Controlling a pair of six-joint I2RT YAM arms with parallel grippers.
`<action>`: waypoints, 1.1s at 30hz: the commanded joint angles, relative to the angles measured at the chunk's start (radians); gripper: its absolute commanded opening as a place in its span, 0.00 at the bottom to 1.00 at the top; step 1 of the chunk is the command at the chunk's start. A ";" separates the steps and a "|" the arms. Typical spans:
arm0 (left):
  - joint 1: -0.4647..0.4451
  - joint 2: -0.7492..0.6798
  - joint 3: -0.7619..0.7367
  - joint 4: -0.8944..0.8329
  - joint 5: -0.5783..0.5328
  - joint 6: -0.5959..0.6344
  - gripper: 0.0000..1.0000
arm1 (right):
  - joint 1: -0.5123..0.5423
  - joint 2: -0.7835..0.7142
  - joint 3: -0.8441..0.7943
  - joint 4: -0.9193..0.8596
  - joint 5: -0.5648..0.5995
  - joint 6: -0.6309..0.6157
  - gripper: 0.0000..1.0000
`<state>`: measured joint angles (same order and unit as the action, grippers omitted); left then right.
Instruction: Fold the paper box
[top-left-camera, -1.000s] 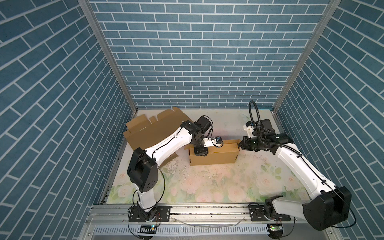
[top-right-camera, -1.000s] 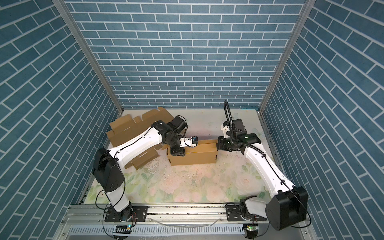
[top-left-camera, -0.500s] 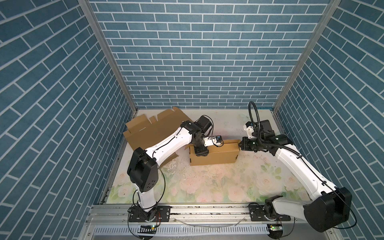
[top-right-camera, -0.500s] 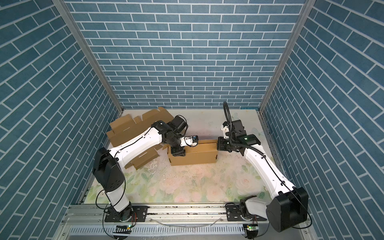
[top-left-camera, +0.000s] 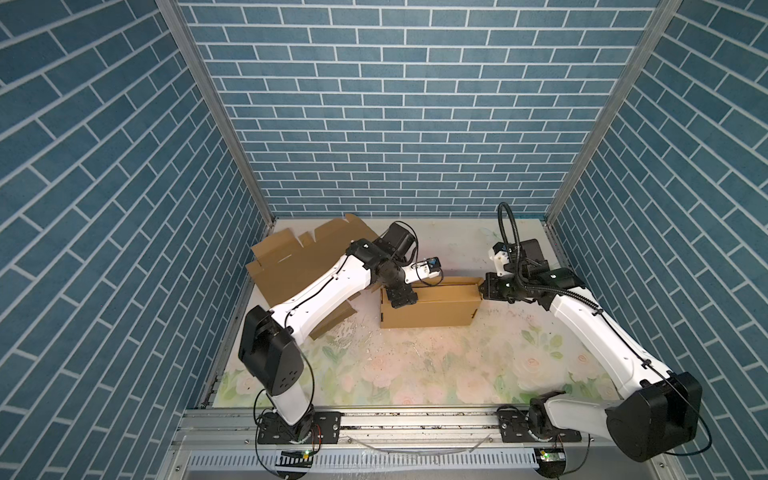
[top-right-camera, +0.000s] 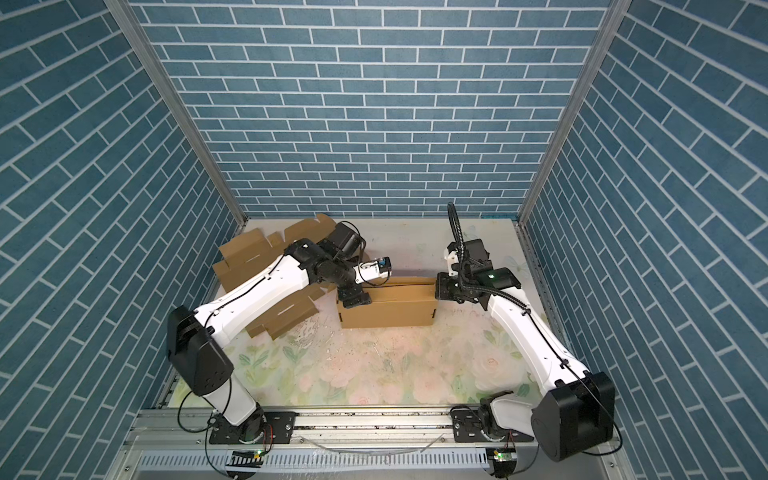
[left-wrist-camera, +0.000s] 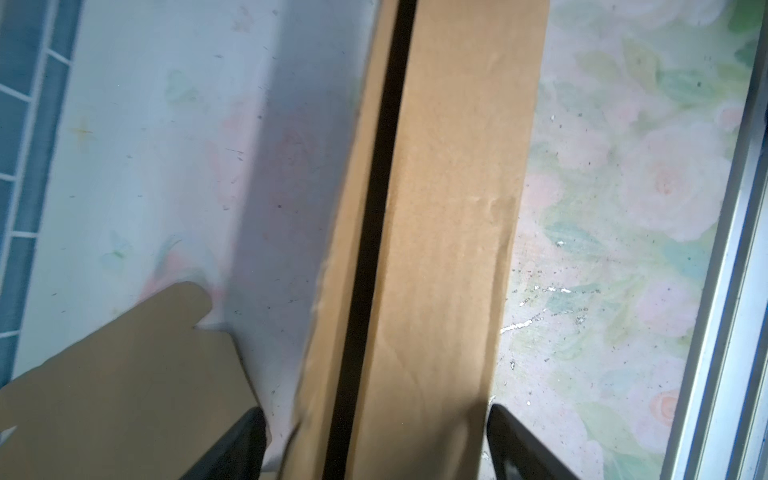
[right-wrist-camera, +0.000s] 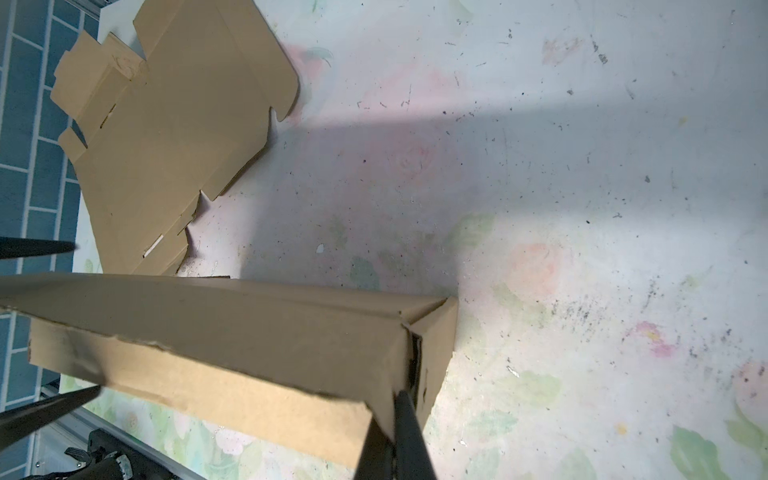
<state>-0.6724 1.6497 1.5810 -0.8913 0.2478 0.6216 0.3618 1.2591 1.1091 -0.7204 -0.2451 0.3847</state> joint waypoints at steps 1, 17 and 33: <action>0.035 -0.084 -0.030 0.059 0.007 -0.080 0.84 | 0.004 0.033 -0.011 -0.115 0.033 0.032 0.00; 0.227 -0.267 -0.245 0.039 0.091 -0.394 0.48 | 0.011 0.028 -0.012 -0.114 0.036 0.039 0.00; 0.237 -0.217 -0.236 -0.007 0.158 -0.428 0.02 | 0.018 0.010 -0.015 -0.113 0.057 0.062 0.00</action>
<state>-0.4393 1.4254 1.3327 -0.8673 0.3649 0.2165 0.3733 1.2583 1.1091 -0.7208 -0.2253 0.3985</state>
